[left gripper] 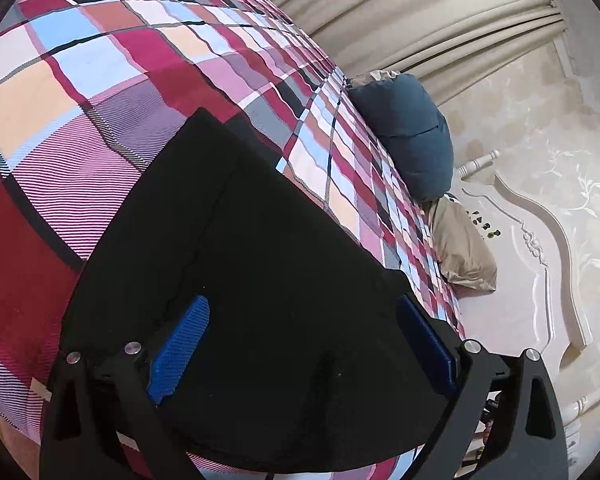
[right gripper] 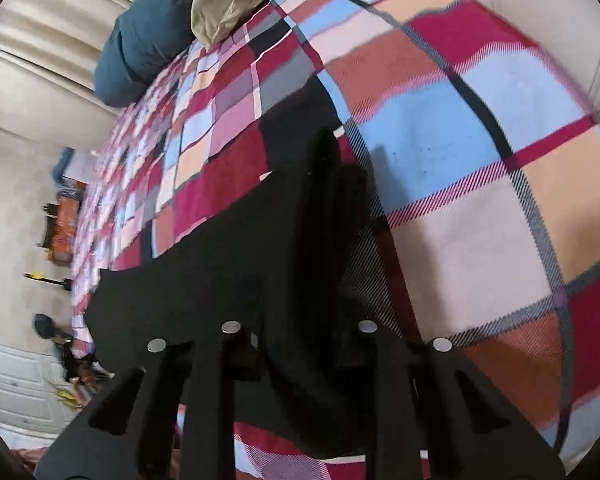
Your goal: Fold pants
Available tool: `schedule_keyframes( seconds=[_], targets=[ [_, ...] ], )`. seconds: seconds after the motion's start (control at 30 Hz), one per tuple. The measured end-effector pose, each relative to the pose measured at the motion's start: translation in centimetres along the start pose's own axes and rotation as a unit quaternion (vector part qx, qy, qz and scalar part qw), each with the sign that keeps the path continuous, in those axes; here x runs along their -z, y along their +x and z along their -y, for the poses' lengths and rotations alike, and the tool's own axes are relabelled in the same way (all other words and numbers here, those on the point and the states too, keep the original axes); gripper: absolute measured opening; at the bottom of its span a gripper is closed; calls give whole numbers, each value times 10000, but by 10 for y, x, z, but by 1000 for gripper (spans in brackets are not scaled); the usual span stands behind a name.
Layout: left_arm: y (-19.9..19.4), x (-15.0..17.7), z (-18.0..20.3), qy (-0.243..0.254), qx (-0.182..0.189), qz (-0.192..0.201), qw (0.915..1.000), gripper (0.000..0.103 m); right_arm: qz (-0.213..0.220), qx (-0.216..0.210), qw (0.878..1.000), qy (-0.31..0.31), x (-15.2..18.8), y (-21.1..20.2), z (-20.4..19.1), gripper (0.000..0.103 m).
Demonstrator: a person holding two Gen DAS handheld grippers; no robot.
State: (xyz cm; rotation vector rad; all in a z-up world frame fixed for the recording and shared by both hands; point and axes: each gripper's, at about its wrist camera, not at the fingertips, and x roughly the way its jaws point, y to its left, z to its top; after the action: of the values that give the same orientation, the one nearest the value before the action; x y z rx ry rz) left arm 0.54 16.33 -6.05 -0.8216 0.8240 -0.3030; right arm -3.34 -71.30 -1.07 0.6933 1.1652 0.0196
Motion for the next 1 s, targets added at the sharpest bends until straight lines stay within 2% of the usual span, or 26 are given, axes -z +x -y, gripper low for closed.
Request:
schedule_keyframes(
  seconds=[0.17,0.4,0.6,0.7,0.87,1.0],
  targets=[
    [1,-3,-1,-36,9,-91,10000,94,257,655,9972,-265,8,-23,-35,18],
    [3,-3,1,48,-22,-180,9998,94,828,942,9890,-787,24,-73,-117,18],
    [7,-1,9,442,-214,-323,9983,94,1207,866,9802,-1308,39,-92,-199,17],
    [8,0,9,456,-257,-335,9981,94,1304,789,9753,-1600,48,-92,-241,17],
    [8,0,8,448,-229,-336,9982,94,1260,602,9658,-2183,68,-70,-308,17],
    [8,-1,8,432,-214,-337,9983,94,1237,412,9613,-2428,83,-45,-344,17]
  ],
)
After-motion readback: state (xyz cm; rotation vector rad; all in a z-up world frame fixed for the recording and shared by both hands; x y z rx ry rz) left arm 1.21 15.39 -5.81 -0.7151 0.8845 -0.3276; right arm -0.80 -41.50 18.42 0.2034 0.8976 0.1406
